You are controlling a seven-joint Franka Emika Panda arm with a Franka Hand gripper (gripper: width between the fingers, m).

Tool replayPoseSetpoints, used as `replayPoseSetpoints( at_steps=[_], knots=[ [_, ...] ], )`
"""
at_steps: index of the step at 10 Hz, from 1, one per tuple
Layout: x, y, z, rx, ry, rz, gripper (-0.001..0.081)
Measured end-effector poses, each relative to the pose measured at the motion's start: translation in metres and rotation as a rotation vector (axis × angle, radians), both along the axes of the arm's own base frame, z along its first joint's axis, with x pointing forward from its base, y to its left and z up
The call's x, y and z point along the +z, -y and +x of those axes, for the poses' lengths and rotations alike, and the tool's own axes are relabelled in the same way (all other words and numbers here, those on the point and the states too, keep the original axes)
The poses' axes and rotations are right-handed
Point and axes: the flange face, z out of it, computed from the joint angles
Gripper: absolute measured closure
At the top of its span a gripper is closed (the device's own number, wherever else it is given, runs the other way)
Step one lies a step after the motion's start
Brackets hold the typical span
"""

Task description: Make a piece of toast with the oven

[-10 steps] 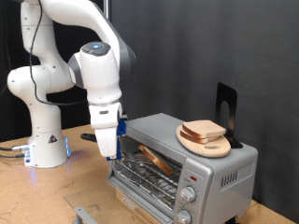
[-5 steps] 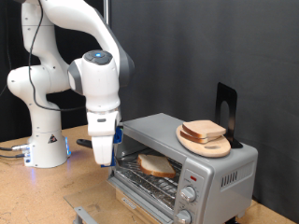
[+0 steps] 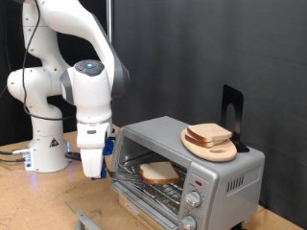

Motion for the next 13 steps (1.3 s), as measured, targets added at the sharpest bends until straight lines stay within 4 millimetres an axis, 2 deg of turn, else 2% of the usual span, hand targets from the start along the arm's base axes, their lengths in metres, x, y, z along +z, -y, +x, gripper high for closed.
replayPoseSetpoints(
  at_steps=[10, 12, 13],
  knots=[
    [0.013, -0.002, 0.002, 0.021, 0.033, 0.048, 0.0481],
    [0.013, 0.005, 0.000, 0.037, 0.027, 0.049, 0.0481],
    [0.013, 0.016, -0.002, 0.053, 0.030, 0.061, 0.0481]
  ],
)
